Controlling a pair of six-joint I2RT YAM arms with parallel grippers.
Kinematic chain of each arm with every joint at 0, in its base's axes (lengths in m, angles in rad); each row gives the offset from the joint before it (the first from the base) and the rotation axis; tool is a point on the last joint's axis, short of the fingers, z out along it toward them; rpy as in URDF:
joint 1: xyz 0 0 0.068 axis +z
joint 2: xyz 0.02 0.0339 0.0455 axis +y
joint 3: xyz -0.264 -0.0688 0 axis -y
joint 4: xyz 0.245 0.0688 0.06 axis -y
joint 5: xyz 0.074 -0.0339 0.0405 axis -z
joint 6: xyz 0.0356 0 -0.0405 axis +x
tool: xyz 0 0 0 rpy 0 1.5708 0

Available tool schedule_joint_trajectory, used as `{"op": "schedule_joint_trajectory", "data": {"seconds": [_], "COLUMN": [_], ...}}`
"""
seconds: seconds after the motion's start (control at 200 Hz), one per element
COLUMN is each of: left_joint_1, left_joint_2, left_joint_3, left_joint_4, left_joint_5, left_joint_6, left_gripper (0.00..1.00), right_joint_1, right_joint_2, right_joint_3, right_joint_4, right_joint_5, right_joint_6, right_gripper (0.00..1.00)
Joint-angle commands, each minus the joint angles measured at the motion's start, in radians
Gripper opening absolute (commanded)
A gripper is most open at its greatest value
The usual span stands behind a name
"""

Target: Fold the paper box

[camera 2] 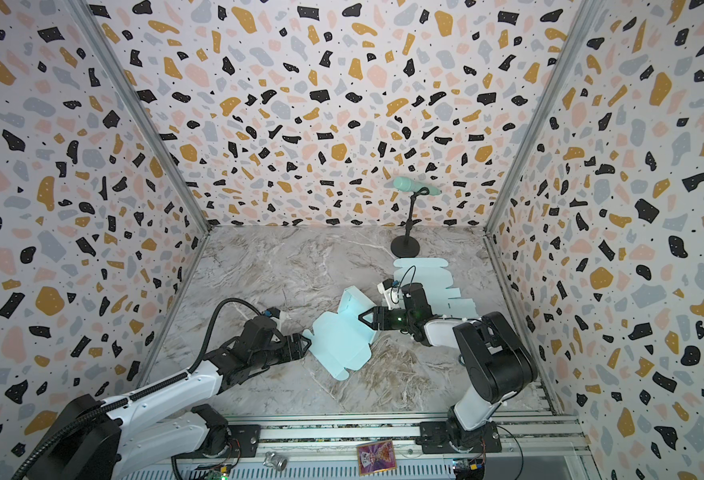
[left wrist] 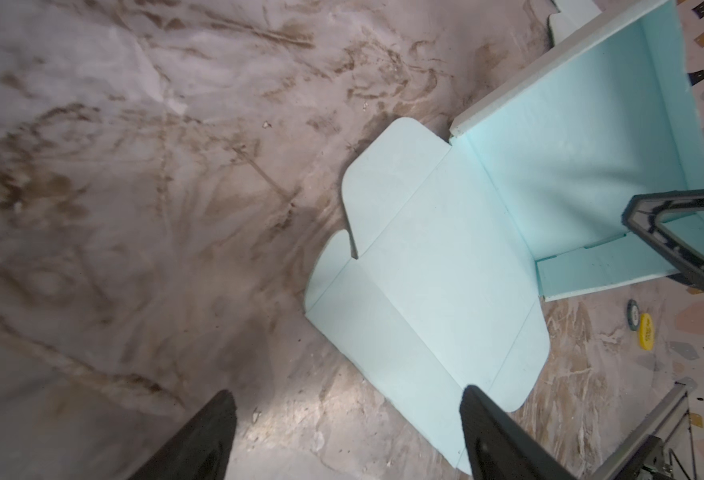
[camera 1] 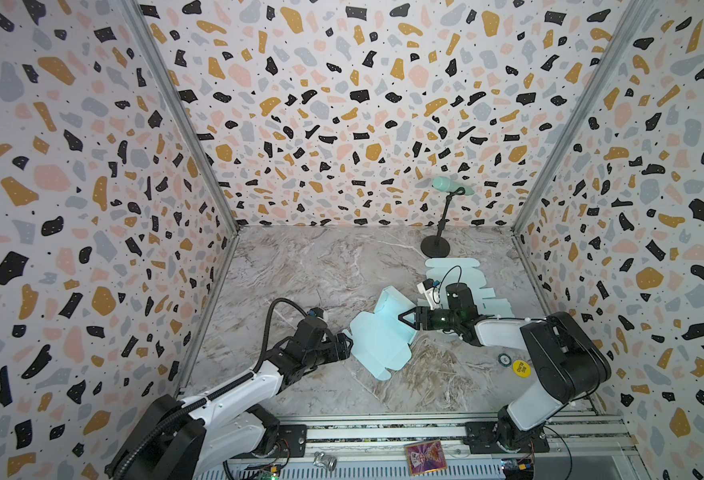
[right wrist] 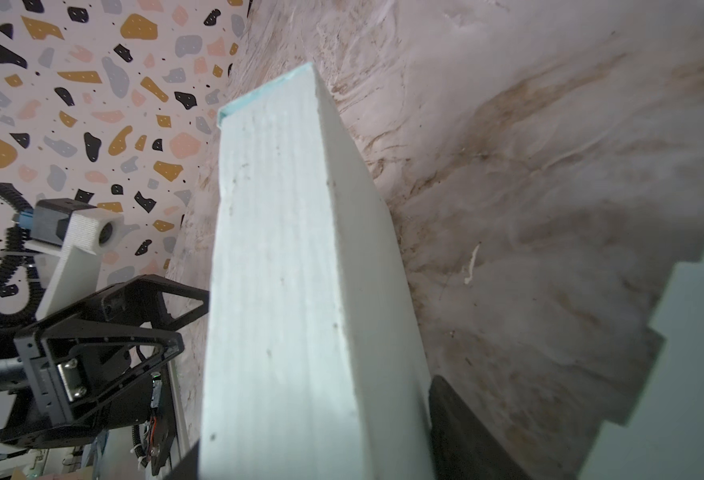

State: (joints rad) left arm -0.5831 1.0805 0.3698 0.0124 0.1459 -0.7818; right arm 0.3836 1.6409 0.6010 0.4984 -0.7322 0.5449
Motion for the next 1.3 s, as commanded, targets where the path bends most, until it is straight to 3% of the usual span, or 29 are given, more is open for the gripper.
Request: {"op": "schedule_joint_trajectory", "data": {"seconds": [0.0, 0.37, 0.961, 1.296], "left_joint_1": [0.006, 0.009, 0.002, -0.015], "left_joint_2": [0.004, 0.06, 0.15, 0.162], "left_joint_3": [-0.028, -0.054, -0.141, -0.108], "left_joint_4": [0.133, 0.277, 0.604, 0.615], "left_joint_5": [0.043, 0.061, 0.072, 0.07], "left_joint_6": [-0.063, -0.135, -0.256, -0.27], "left_gripper": [0.86, 0.79, 0.55, 0.34], "right_joint_1": [-0.014, -0.045, -0.048, -0.042], "right_joint_2": [0.018, 0.082, 0.117, 0.078], "right_joint_3": [-0.022, -0.04, -0.047, -0.058], "right_joint_4": [0.114, 0.212, 0.227, 0.208], "right_joint_5": [-0.067, -0.11, -0.09, -0.082], "right_joint_6": [0.074, 0.126, 0.118, 0.11], "right_gripper": [0.63, 0.63, 0.62, 0.64]}}
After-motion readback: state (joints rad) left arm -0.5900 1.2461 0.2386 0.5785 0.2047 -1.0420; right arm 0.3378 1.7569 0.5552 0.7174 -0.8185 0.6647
